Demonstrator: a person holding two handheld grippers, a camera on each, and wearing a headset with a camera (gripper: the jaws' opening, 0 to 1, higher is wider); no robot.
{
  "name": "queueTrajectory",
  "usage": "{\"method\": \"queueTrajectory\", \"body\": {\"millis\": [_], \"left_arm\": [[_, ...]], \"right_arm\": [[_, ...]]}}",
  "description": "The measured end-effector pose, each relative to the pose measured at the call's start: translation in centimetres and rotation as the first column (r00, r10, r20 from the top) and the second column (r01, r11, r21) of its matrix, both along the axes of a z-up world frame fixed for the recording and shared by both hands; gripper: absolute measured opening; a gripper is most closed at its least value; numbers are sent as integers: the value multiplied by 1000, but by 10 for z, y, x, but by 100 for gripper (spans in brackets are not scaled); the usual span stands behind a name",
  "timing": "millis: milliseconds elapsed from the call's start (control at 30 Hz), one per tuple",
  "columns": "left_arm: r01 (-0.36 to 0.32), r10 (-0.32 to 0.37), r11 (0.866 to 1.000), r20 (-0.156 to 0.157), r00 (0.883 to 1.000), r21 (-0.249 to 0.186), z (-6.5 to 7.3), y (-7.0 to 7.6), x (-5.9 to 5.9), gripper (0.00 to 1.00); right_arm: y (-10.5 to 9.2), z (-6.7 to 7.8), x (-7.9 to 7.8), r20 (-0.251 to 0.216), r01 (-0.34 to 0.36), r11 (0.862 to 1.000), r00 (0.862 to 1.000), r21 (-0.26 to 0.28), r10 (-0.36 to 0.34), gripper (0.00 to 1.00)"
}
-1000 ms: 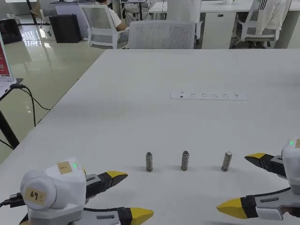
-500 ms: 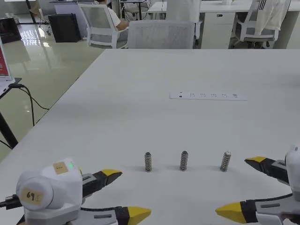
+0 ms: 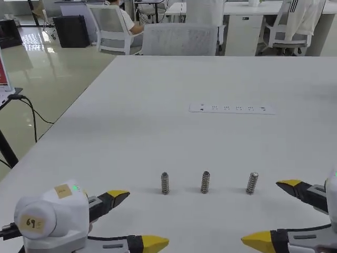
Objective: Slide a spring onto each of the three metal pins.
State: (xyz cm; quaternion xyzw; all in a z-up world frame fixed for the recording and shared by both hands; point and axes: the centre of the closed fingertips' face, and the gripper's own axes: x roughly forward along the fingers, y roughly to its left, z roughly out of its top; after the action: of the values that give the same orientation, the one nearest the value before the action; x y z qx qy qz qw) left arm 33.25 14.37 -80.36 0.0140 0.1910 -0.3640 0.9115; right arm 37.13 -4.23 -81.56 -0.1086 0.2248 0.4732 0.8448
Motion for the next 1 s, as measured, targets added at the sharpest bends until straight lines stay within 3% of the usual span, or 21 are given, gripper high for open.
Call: {"method": "queueTrajectory", "body": {"millis": [1000], "left_arm": [[-23,23,1000,-7,1000,-3,-3,3,2,83]], "right_arm": [[2,3,1,35,26,999,999,36,-27,98]]}}
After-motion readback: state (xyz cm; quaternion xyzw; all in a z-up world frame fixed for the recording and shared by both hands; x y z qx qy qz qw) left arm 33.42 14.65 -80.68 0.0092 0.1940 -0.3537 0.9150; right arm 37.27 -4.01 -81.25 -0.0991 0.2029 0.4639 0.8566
